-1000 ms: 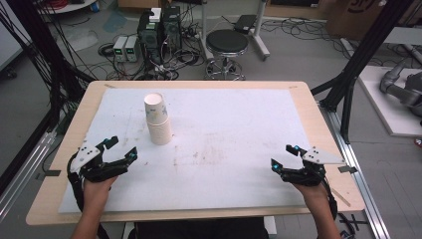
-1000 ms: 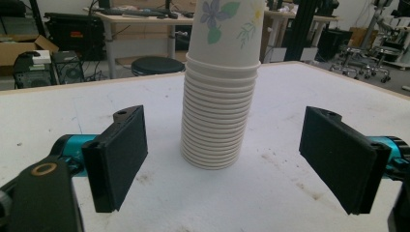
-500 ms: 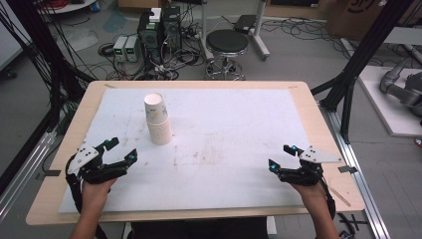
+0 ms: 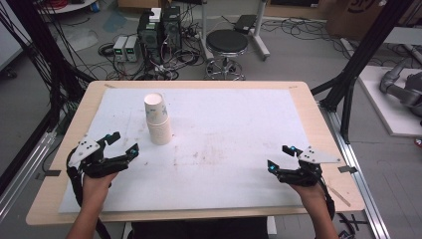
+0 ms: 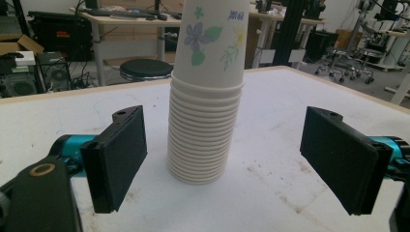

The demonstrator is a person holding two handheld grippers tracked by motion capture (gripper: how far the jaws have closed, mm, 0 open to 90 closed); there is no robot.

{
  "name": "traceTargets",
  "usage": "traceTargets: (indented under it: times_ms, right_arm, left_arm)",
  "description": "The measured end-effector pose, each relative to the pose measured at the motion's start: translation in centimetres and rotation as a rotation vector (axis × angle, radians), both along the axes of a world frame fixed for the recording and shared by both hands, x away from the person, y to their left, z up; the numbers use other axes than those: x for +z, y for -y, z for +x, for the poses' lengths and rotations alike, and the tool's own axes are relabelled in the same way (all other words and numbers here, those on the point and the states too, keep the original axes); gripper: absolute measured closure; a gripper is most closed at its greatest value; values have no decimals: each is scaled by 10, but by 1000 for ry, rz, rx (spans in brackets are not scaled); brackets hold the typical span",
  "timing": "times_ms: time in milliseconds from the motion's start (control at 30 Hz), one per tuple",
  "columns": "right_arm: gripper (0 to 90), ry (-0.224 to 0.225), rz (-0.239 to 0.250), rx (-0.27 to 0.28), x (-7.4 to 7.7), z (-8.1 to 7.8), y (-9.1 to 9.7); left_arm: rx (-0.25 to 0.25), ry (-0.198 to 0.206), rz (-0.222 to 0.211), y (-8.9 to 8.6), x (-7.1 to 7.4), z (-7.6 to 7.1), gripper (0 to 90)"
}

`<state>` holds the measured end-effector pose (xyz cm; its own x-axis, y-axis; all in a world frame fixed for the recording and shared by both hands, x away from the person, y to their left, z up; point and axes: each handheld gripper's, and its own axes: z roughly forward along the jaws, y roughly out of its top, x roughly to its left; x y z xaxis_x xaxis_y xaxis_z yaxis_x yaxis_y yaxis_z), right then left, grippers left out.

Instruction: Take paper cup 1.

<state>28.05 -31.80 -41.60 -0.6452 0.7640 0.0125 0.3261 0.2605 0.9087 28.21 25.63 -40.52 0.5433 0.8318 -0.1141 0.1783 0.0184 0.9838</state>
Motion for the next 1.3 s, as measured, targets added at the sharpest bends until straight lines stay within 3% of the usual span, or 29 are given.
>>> traceTargets:
  times_ms: [533,667,1033,1300]
  right_arm:
    - [204,-2,-1,6,0,-1,0]
    - [204,3,1,9,0,-2,0]
    - [204,3,-1,14,0,-1,-1]
    - [204,3,2,12,1,-1,0]
  left_arm:
    - [-36,11,45,14,43,34,167]
    - [-39,0,40,16,47,41,167]
    - [-48,-45,101,36,61,76,162]
    - [-56,-53,117,49,65,93,162]
